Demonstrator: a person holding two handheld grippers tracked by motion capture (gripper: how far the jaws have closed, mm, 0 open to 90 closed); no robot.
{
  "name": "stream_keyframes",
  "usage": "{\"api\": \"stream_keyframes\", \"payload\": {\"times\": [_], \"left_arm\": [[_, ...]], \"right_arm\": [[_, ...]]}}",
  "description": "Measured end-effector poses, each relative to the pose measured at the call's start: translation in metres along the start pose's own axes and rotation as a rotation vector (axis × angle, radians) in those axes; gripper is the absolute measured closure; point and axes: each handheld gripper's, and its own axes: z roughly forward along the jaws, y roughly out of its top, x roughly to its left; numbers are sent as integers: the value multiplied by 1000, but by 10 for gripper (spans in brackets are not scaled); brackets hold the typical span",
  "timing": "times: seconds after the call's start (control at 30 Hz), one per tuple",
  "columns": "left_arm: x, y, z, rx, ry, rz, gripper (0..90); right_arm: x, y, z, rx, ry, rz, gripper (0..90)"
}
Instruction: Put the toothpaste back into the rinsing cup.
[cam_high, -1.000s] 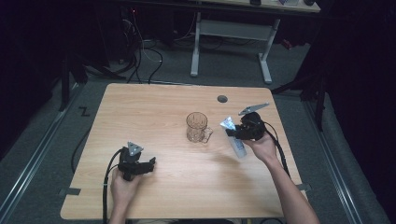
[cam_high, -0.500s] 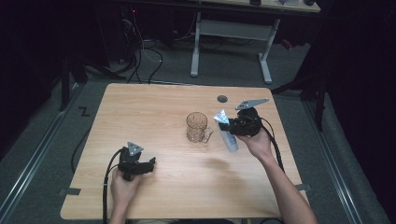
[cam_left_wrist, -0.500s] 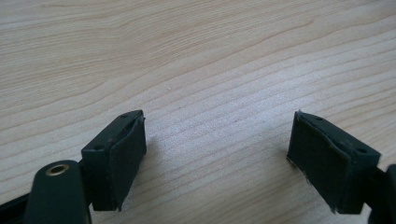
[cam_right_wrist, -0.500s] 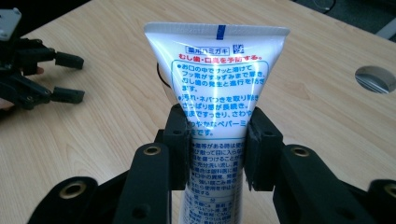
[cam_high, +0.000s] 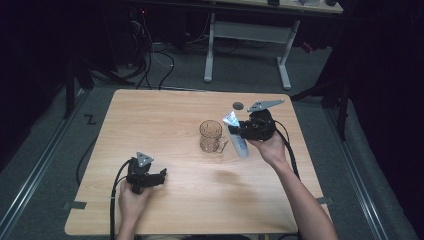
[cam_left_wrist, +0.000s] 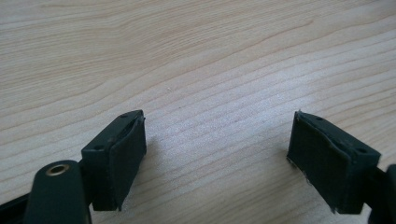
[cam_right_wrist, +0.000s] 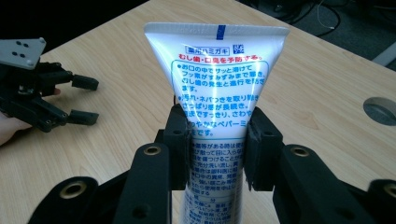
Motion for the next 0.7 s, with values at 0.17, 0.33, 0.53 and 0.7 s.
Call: {"api": "stream_keyframes", "payload": {"times": [0.17,0.33,0.53,0.7], "left_arm": [[0,0,0,0,0,0,193],[0,0,0,0,0,0,193],[0,0,0,-1,0,0,193],[0,0,0,0,0,0,194]], "right_arm": [[0,7,3,-9,14,-2,670],[0,14,7,-24,19,4,672],[0,20,9,-36,17,2,672],[2,29,13,-49,5,-3,671]]}}
